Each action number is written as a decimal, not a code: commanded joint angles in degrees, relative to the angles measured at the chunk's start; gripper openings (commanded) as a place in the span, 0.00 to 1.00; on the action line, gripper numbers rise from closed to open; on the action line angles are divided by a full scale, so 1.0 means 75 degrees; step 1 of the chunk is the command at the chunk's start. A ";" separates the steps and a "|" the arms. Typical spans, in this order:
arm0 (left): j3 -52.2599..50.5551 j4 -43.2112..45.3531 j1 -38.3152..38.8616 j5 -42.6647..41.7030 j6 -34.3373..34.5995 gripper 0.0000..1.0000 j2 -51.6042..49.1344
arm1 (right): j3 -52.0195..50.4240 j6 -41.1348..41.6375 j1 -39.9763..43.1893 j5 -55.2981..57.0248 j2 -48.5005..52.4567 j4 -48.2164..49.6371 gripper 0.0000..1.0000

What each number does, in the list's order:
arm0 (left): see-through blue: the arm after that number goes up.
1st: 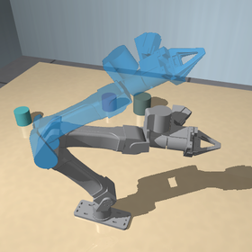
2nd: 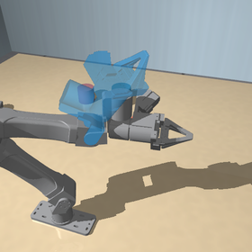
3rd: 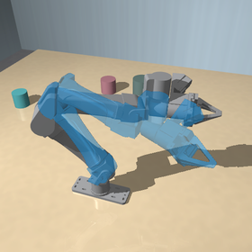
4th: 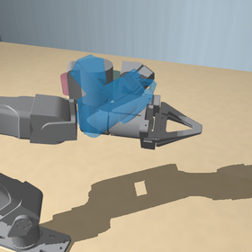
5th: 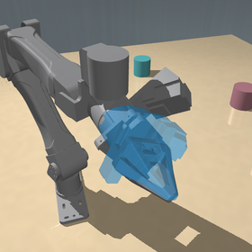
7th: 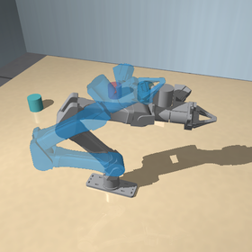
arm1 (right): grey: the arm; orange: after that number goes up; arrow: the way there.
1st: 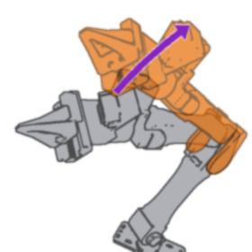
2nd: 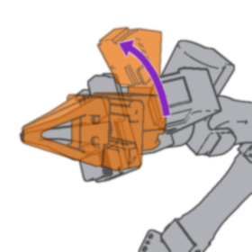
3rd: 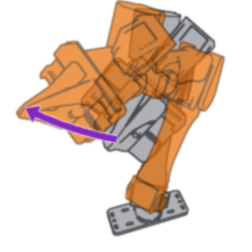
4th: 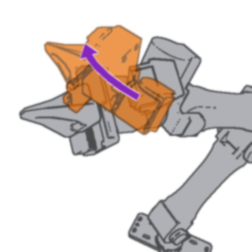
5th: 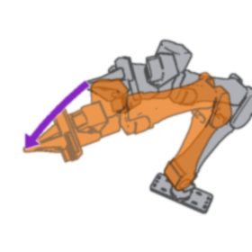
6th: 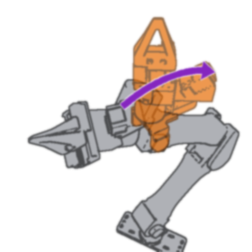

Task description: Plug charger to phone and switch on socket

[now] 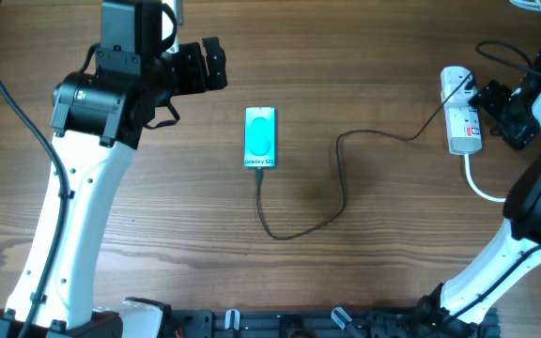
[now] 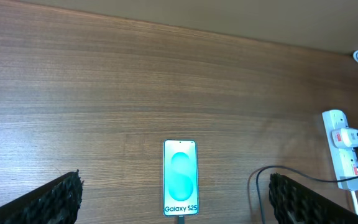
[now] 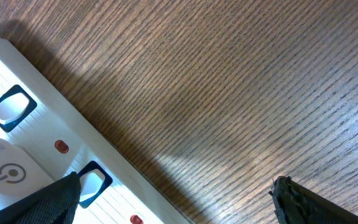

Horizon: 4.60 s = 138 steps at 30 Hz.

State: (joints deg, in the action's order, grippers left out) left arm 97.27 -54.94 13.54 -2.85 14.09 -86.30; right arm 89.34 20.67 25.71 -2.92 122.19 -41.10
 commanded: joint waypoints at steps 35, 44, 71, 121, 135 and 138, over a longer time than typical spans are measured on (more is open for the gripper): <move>-0.0067 0.0000 -0.0026 0.0050 0.0012 1.00 -0.0020 | -0.0338 -0.0143 -0.0224 -0.0341 0.0128 -0.0087 1.00; -0.0067 0.0000 -0.0026 0.0050 0.0012 1.00 -0.0020 | -0.0114 0.0670 -0.0154 0.0425 -0.1093 -0.0635 1.00; -0.0067 0.0000 -0.0026 0.0050 0.0012 1.00 -0.0020 | -0.2704 0.0650 -0.3130 0.0440 -0.9122 -0.2069 1.00; -0.0067 0.0000 -0.0026 0.0050 0.0012 1.00 -0.0020 | -0.8652 -0.1413 -0.3920 -0.0831 -1.4854 0.2532 1.00; -0.0067 0.0000 -0.0026 0.0050 0.0012 1.00 -0.0020 | -1.1234 -0.2084 -0.3847 -0.0921 -1.6264 0.5249 1.00; -0.0067 0.0000 -0.0026 0.0050 0.0012 1.00 -0.0020 | -1.1436 -0.2614 -0.3835 -0.0912 -1.6264 0.5607 1.00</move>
State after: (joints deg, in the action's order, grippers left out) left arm 97.23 -55.07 13.54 -2.85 14.09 -86.30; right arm 5.08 6.59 -3.55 -8.86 1.15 -1.06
